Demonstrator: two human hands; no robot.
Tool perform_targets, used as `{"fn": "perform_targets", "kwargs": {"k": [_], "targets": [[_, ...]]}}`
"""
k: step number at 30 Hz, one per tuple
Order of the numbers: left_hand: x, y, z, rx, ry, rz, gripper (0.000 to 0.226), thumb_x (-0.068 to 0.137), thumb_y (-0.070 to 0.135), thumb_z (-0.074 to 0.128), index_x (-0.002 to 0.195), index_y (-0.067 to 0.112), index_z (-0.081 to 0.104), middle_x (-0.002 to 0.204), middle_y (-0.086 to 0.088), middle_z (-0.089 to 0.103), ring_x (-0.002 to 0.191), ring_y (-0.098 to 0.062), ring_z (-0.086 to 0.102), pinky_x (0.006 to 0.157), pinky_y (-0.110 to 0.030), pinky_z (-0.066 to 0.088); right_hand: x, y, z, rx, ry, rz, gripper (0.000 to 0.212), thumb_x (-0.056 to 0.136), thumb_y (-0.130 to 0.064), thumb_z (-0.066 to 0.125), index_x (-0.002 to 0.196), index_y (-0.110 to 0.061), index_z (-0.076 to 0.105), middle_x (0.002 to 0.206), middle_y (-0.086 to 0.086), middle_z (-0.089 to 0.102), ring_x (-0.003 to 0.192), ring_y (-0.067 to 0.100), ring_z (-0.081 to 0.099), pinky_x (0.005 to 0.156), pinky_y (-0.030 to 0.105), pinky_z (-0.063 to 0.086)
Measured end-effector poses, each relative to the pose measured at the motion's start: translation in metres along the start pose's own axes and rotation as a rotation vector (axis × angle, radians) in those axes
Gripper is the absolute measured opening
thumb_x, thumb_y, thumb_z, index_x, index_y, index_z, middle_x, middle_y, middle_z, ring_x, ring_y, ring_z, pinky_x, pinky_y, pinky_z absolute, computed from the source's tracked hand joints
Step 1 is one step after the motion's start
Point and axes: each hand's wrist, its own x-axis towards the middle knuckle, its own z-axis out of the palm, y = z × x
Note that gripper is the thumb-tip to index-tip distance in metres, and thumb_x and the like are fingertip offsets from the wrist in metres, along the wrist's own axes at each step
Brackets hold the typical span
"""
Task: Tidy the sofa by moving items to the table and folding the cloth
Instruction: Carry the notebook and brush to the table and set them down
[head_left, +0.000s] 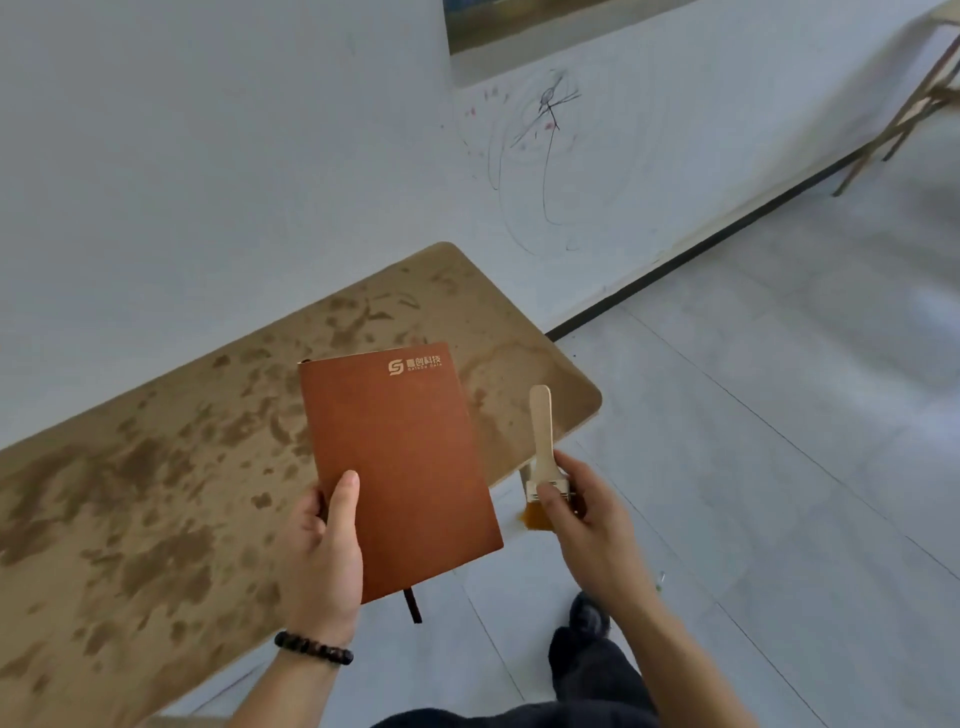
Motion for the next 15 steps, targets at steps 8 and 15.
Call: {"fn": "perform_targets", "kwargs": {"k": [8,15], "targets": [[0.062,0.013,0.096,-0.095,0.245,-0.125,0.015,0.097,0.021,0.055,0.093,0.031,0.065,0.086,0.024,0.072,0.083,0.005,0.067,0.071,-0.021,0.049,0.177,-0.052,-0.028,-0.107,-0.279,0.022,0.045,0.098,-0.01,0.051,0.121,-0.048,0.053,0.09,-0.014,0.072,0.085,0.021,0.07,0.082,0.048,0.056],[0.146,-0.016,0.144,-0.061,0.257,-0.193,0.011,0.094,0.027,0.062,0.101,0.028,0.07,0.104,0.005,0.073,0.097,-0.016,0.069,0.081,-0.037,0.055,0.302,-0.056,-0.018,-0.304,-0.344,-0.023,0.041,0.099,-0.023,0.056,0.135,-0.042,0.053,0.094,-0.012,0.071,0.086,0.005,0.068,0.078,0.022,0.057]]}}
